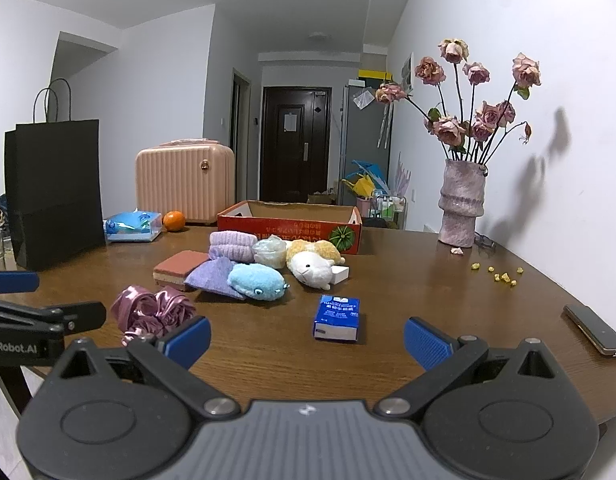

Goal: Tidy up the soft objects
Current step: 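Reach the left tool to the pink satin scrunchie and close on it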

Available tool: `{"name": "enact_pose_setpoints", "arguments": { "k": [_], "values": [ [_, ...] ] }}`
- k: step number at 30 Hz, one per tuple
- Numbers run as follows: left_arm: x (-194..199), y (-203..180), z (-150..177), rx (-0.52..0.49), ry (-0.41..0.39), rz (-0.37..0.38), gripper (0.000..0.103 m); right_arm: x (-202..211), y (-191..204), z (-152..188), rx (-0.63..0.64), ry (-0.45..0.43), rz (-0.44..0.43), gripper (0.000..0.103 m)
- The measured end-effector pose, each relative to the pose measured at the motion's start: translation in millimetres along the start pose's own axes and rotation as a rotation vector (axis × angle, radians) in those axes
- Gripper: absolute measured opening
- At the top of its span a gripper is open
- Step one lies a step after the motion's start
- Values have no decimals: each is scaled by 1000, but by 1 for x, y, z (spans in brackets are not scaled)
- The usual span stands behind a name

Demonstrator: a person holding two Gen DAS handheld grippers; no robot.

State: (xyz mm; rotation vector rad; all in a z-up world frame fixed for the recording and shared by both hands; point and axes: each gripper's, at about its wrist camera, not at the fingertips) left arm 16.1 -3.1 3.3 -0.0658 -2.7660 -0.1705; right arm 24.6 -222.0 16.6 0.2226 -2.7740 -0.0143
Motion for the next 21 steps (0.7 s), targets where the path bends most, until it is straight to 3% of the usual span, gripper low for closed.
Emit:
{"name": "enact_pose_setpoints", "arguments": {
  "k": [21],
  "values": [
    [-51,7,2,12,72,11,103,-44,-3,3,-9,77,11,103]
  ]
}}
Point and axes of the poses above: each gripper's, at about its wrist camera, not at the fingertips, and x roughly against the way its jaws point, y to its left, z to its underside, and after that the axes turned 4 degrees about -x, right-handed
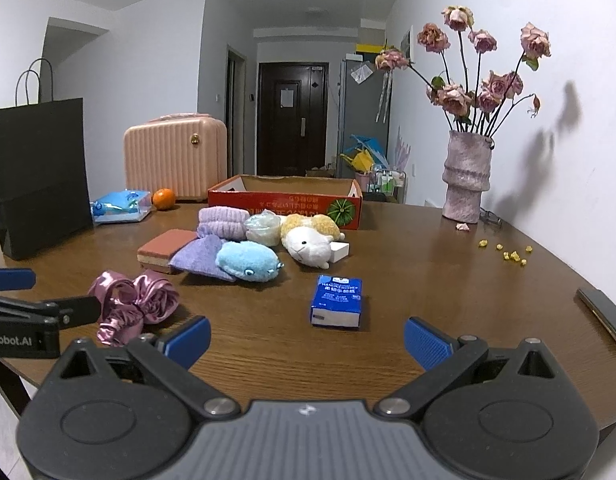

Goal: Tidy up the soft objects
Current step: 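Reach the left tool to the pink satin scrunchie and close on it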

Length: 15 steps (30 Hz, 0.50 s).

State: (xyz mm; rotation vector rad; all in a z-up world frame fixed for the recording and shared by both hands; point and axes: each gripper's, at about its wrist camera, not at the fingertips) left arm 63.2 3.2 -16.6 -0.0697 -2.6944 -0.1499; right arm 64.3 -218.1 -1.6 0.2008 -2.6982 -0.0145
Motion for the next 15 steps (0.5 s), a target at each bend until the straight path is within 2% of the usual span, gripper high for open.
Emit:
{"name": "enact_pose_setpoints", "arguments": {
  "k": [15],
  "values": [
    [-55,7,0,8,95,15,103,-52,-2,1,-9,89,13,103]
  ]
}}
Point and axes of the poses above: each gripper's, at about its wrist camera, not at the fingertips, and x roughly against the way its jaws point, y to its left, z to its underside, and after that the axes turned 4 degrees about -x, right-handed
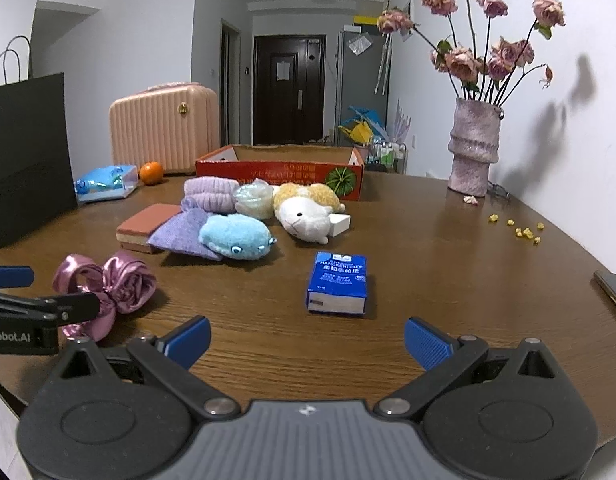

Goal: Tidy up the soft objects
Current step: 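Reach the left tool to the pink satin scrunchie and close on it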

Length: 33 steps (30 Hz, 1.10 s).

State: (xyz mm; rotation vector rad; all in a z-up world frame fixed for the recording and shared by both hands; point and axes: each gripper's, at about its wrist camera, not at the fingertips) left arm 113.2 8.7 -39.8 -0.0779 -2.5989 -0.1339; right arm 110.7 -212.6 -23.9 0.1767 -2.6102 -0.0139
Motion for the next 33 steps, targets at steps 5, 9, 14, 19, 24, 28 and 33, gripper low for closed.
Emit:
{"name": "enact_pose_setpoints", "arguments": {
  "k": [5,9,14,19,24,28,33],
  "values": [
    [-18,3,-1,3,33,-2,103,-18,0,-2,0,29,2,103],
    [-31,6,-3,2,54,-1,103,-32,0,-4,-1,50,3,103],
    [-46,9,-2,7,75,5,103,-48,1,-6,-1,76,3,103],
    [-57,12,-2,16,93,17,99,-62,1,-6,0,96,3,103],
    [-67,12,-3,16,113,35,87,-72,1,-8,2,109,0,103],
    [-73,13,-3,20,125,50,75,-78,1,-9,0,115,-2,103],
    [-77,14,-5,21,122,64,62,-84,0,-11,-2,120,-5,103]
  ]
}}
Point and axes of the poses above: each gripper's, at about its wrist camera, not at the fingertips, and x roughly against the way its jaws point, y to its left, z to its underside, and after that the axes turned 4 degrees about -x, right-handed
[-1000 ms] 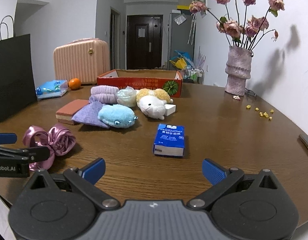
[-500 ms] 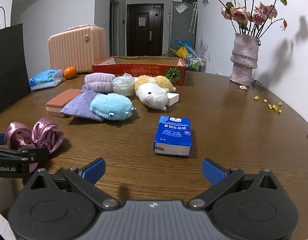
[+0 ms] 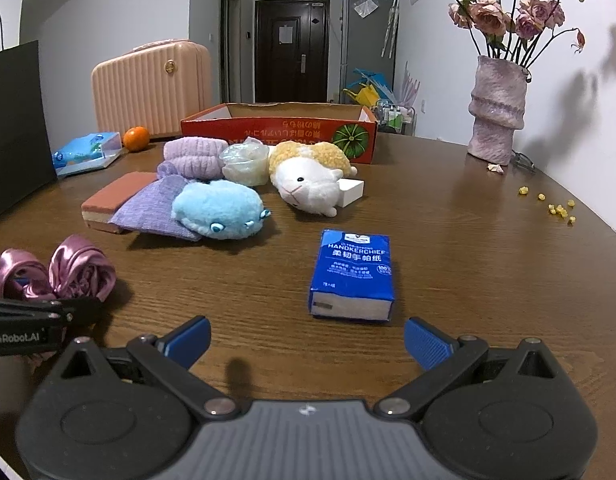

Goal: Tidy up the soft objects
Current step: 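Grasp the blue handkerchief pack with the right tool while the left tool holds the scrunchie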

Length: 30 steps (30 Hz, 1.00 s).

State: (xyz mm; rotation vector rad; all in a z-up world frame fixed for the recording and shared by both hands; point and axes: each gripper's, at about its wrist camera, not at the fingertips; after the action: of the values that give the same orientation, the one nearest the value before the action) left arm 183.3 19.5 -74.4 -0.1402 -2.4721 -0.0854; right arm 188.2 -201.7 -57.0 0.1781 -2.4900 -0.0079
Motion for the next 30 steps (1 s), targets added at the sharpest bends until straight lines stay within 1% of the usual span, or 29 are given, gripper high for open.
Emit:
{"name": "enact_pose_setpoints", "arguments": {
  "k": [1,2,4,6,12,21,28,30],
  "values": [
    [0,0,-1,-1,-1,4,56,-1,0,-1,0,1,-1,103],
    [0,0,-2,0,-3,10,54,-2,0,-1,-1,1,-1,103],
    [-1,0,-3,3,-5,19,44,-3,-1,-2,-1,2,-2,103],
    [-2,0,-5,5,-6,28,40,-3,-1,-2,-2,2,-3,103],
    [-4,0,-11,7,-11,23,39,-9,-4,-9,-8,2,-5,103],
    [-4,-2,-26,2,-40,26,39,-17,-9,-19,-14,-1,-8,103],
    [-12,-5,-38,-2,-50,25,39,-29,-17,-30,-20,5,-10,103],
    [-13,-5,-39,-3,-51,25,39,-34,-19,-33,-20,8,-10,102]
  ]
}}
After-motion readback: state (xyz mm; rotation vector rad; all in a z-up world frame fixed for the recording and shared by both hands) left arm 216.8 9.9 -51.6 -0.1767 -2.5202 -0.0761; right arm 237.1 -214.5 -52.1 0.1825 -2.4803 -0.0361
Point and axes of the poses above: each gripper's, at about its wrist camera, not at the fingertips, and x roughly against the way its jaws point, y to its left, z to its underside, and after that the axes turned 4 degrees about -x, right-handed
